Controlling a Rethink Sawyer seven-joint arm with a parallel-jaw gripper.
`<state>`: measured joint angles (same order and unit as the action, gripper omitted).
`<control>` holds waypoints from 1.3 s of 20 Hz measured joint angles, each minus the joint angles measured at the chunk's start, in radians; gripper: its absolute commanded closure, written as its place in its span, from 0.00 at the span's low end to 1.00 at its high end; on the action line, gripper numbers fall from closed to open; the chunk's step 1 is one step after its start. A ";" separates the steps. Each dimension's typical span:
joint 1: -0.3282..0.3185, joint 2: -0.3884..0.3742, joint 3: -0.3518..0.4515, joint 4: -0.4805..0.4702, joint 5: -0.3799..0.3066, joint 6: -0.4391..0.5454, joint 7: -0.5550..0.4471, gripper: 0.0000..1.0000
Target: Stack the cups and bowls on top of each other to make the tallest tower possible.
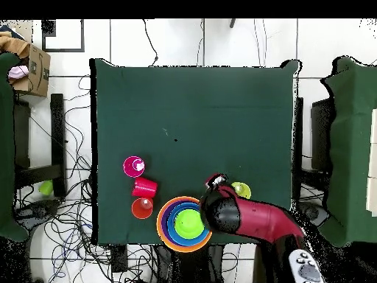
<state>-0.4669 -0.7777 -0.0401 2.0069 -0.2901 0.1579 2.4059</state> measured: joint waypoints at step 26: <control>-0.052 0.090 0.002 -0.162 -0.001 0.000 0.000 0.00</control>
<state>-0.5193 -0.6873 -0.0384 1.8453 -0.2907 0.1581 2.4059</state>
